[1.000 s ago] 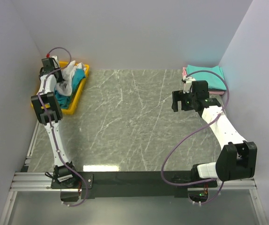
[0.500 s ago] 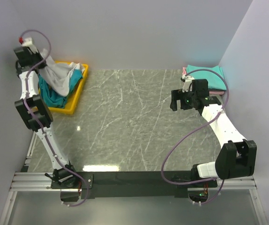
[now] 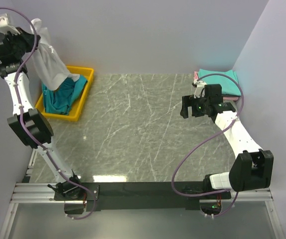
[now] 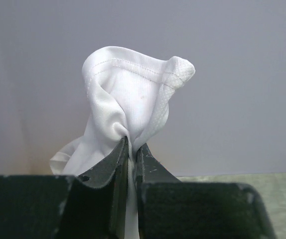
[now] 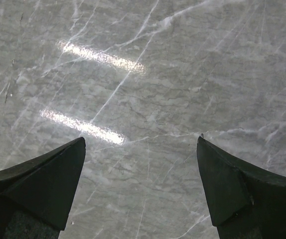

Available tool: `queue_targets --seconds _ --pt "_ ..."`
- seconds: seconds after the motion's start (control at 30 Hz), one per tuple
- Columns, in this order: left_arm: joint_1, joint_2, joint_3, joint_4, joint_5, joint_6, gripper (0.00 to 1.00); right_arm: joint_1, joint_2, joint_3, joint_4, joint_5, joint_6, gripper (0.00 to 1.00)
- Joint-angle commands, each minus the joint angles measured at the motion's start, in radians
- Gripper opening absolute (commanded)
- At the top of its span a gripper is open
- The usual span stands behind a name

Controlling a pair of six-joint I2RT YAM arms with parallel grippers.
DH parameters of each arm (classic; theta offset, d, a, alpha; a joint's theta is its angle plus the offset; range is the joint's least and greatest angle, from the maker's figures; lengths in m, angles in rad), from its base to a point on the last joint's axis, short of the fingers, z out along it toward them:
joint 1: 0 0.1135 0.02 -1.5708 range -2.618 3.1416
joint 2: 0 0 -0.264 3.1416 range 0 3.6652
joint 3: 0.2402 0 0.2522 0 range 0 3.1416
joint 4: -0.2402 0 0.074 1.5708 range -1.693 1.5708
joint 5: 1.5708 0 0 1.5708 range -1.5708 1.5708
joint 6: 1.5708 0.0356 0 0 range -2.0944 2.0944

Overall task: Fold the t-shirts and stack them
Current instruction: Move the tshirt to the center of the board

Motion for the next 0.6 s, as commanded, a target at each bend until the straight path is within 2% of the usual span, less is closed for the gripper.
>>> queue_targets --seconds 0.0,0.13,0.33,0.43,0.57 --pt "-0.007 -0.130 0.065 0.174 0.140 -0.192 0.01 -0.007 -0.035 0.055 -0.001 -0.016 0.010 0.98" --pt "-0.048 -0.187 0.093 0.200 0.178 -0.238 0.01 -0.007 -0.028 0.072 -0.008 -0.025 0.013 0.98" --pt "-0.190 -0.310 0.008 0.188 0.201 -0.247 0.01 -0.008 -0.029 0.097 -0.014 -0.031 0.016 0.98" --pt "-0.286 -0.376 -0.070 0.183 0.209 -0.263 0.01 -0.011 -0.028 0.120 -0.024 -0.043 0.013 0.98" --pt "-0.378 -0.477 -0.278 0.237 0.220 -0.377 0.01 -0.026 -0.018 0.134 -0.041 -0.059 0.005 0.98"
